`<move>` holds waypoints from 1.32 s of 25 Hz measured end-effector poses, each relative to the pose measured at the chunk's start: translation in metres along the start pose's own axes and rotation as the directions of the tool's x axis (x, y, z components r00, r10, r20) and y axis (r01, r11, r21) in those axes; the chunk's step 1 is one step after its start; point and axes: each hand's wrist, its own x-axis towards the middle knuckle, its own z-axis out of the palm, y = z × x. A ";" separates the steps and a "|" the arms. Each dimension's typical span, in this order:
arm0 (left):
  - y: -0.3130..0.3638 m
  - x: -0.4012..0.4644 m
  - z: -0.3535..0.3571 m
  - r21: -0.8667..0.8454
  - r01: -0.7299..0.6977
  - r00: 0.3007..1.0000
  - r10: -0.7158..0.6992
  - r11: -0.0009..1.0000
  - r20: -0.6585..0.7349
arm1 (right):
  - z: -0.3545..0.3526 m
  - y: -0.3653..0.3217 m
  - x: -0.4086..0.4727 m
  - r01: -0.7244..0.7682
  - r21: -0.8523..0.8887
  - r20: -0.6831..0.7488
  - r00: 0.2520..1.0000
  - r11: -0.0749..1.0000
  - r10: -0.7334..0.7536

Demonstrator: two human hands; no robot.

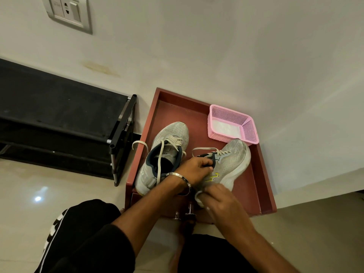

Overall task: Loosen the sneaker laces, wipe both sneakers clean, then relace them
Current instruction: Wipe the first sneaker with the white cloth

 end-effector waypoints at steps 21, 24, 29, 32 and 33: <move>-0.008 0.005 0.002 -0.007 -0.040 0.999 0.040 0.999 0.000 | -0.011 0.009 -0.005 -0.054 0.054 -0.073 0.996 0.997 0.058; -0.007 0.006 0.002 0.017 -0.044 0.999 0.044 0.999 -0.003 | -0.013 0.007 -0.008 -0.141 0.100 -0.131 0.979 0.985 0.154; -0.008 0.006 0.002 0.022 -0.014 1.000 0.014 1.000 -0.011 | -0.004 0.004 -0.018 -0.138 0.118 -0.147 0.977 0.983 0.155; -0.005 0.004 0.001 0.024 -0.007 1.000 0.007 1.000 -0.011 | 0.002 0.000 -0.024 -0.177 0.104 -0.184 0.964 0.979 0.194; -0.005 0.004 0.001 0.026 -0.004 1.000 0.004 1.000 -0.014 | 0.005 -0.004 -0.027 -0.126 0.086 -0.164 0.977 0.988 0.139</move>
